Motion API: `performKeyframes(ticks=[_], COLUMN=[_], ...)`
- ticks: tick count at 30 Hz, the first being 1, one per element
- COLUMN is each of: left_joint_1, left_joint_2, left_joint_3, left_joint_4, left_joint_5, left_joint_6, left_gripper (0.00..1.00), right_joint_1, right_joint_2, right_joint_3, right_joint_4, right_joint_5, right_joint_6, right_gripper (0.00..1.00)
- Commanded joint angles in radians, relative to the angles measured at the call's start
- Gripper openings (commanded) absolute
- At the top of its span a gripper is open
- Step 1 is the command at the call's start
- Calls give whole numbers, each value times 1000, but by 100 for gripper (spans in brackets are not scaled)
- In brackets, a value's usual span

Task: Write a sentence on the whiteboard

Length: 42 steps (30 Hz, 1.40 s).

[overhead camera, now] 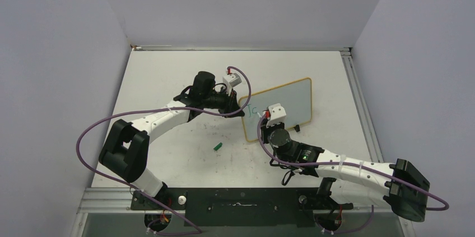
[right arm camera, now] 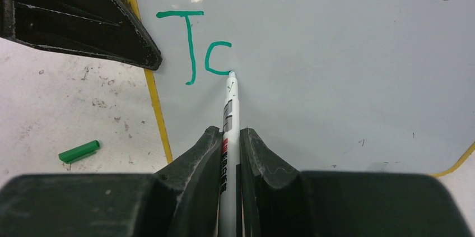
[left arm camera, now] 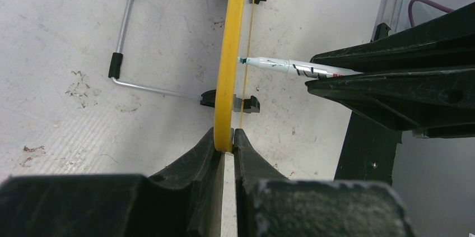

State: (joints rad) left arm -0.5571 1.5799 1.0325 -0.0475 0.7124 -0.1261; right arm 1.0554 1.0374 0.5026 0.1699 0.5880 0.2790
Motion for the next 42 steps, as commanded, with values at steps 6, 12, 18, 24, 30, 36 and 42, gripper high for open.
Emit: performKeyframes(ticks=[6,12,18,24,30,36,42], left_joint_1=[-10,-11,-12,-11,-12,-12,-12], left_joint_2=[-34,-34,-34,-34,-36,-35,-35], left_joint_3=[-2,-2,-3,-1,-3,-2,-2], left_joint_4=[1,1,1,0,-1,0,0], left_joint_5=[45,46,45,39,44,44,45], left_joint_6=[11,11,11,11,12,13,13], left_gripper=[0,0,0,0,0,0,0], right_joint_1=[-3,-3,-2,0,-7,-17,-33], right_joint_2=[8,20,25,-58,-29,5,13], right_joint_3=[68,86,88,66,69,79,76], right_joint_4=[43,59,60,44,58,93,97], right_joint_5=[52,43,29,33,37,25,24], right_joint_6=[-56,-78,-80,-68,-85,-107,-115], right_gripper=[5,5,5,5,5,5,5])
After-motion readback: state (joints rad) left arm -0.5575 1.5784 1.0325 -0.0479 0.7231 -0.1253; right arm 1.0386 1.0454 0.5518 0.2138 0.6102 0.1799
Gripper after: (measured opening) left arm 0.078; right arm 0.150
